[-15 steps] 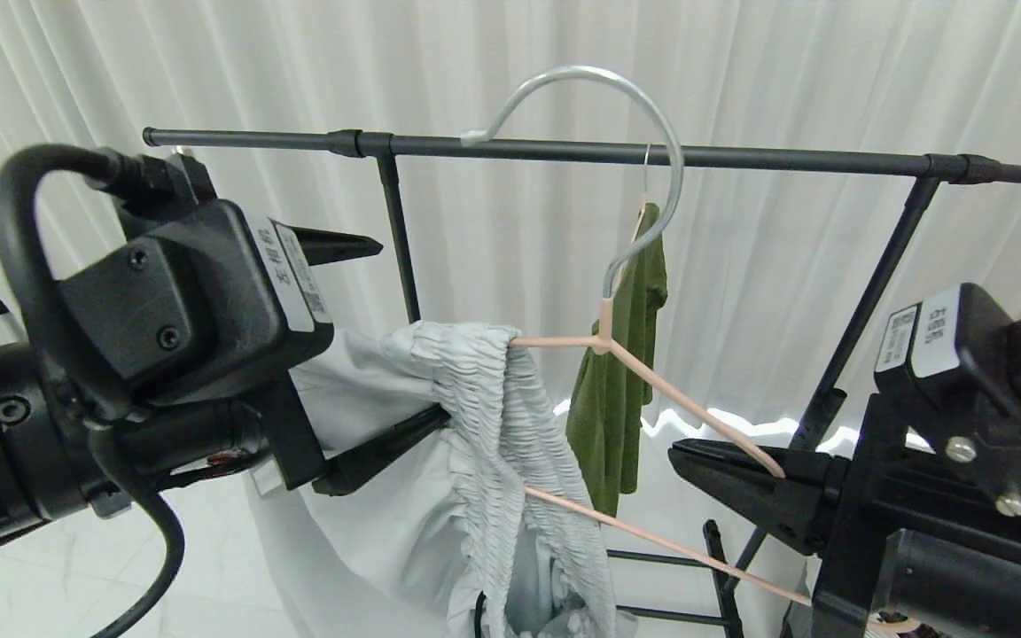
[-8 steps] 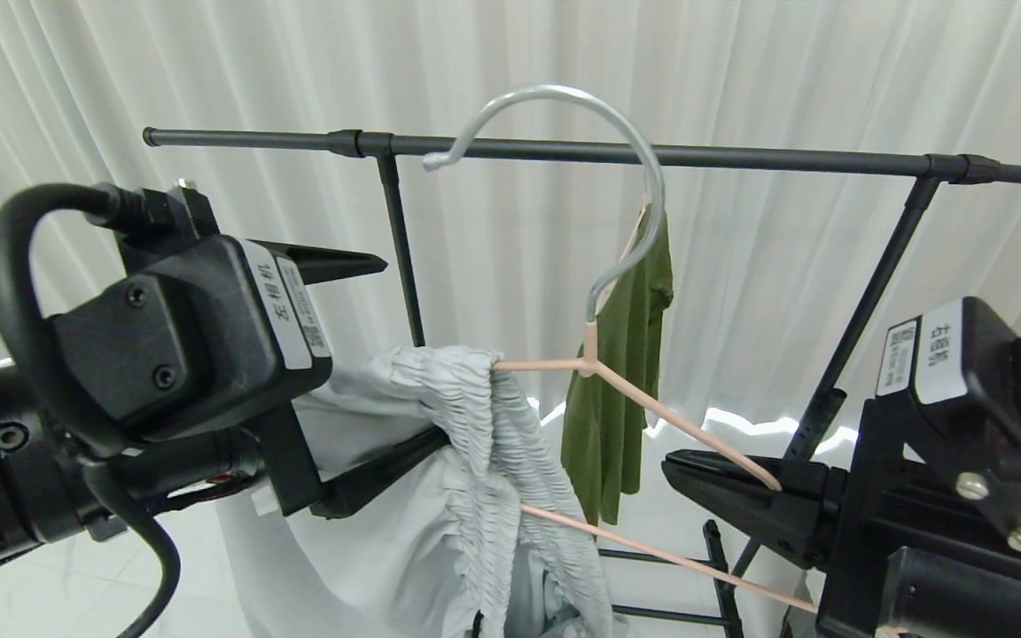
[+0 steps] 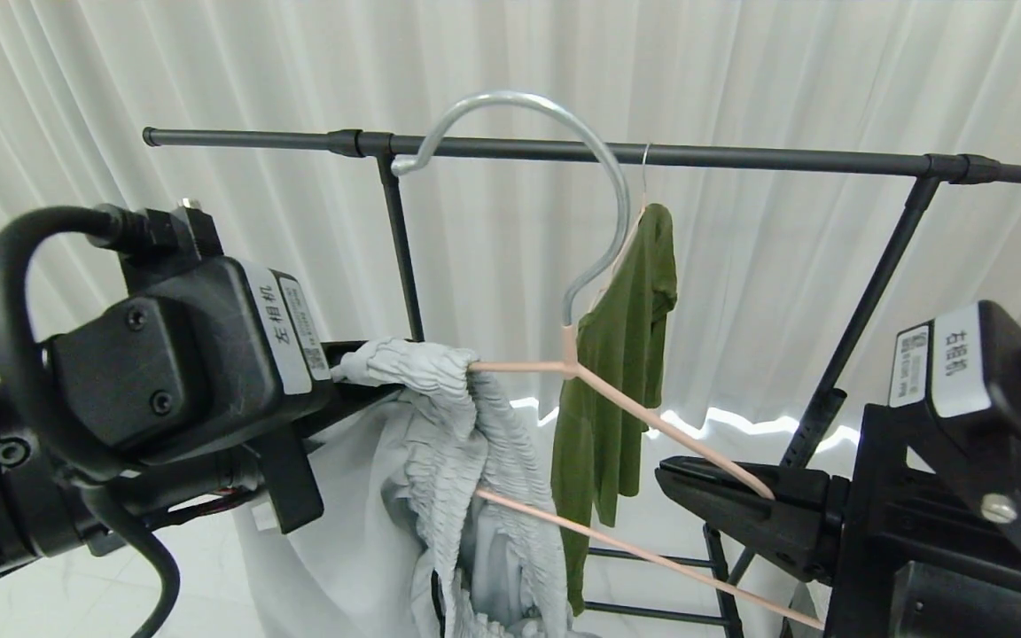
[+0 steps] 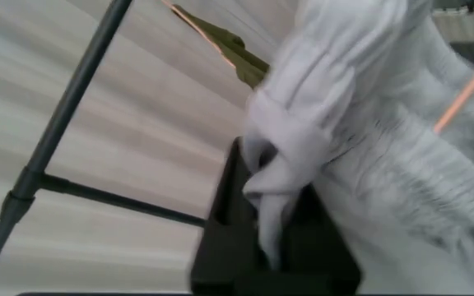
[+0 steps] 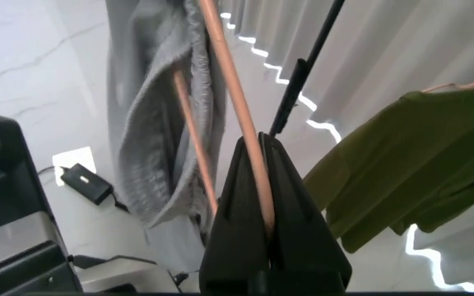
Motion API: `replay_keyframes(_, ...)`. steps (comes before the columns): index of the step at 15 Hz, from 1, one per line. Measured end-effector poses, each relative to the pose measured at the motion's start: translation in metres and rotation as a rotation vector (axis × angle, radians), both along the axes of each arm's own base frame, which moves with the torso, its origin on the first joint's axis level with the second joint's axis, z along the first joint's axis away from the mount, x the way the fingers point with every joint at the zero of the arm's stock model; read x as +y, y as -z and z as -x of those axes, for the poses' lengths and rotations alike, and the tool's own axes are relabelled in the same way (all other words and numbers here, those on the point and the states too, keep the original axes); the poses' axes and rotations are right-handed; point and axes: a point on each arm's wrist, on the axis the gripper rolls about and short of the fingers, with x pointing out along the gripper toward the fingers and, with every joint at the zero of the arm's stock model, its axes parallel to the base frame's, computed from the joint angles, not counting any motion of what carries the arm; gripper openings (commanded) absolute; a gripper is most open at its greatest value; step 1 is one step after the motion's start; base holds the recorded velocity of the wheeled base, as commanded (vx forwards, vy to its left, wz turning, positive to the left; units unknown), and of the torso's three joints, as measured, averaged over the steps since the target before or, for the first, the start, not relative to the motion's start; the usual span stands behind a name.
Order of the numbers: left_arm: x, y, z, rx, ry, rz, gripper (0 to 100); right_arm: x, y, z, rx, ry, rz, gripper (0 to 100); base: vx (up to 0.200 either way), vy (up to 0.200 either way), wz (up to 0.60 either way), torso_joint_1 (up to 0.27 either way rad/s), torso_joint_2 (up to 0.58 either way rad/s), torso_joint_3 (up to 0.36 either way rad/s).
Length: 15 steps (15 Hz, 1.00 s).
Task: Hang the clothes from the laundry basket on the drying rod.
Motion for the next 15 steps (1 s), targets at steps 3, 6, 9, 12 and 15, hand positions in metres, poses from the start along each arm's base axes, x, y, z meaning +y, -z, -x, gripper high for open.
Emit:
replay_keyframes(3, 0.000, 0.001, 0.000, 0.001, -0.003, -0.003, 0, 0.000, 0.000, 0.001, 0.000, -0.003, 0.001, 0, 0.000, 0.000, 0.00, 0.000, 0.00, 0.000)
replay_keyframes(6, 0.001, 0.002, 0.000, 0.002, -0.020, -0.009, 0, 0.000, 0.000, 0.001, -0.001, 0.001, 0.001, 100, 0.000, 0.000, 0.00, 0.000, 0.00, 0.000)
replay_keyframes(9, 0.001, 0.002, -0.001, -0.046, -0.021, -0.026, 0, -0.002, -0.001, 0.001, -0.010, 0.007, 0.001, 100, 0.000, 0.000, 0.00, 0.000, 0.00, 0.000)
replay_keyframes(12, 0.005, 0.004, -0.006, -0.141, -0.104, -0.021, 0, -0.007, -0.003, -0.003, -0.016, 0.031, -0.010, 100, 0.000, 0.000, 0.00, 0.000, 0.00, 0.000)
replay_keyframes(15, 0.008, 0.009, -0.009, -0.141, -0.234, -0.012, 0, -0.011, -0.005, -0.007, -0.022, 0.059, -0.016, 100, 0.000, 0.000, 0.00, 0.000, 0.00, 0.000)
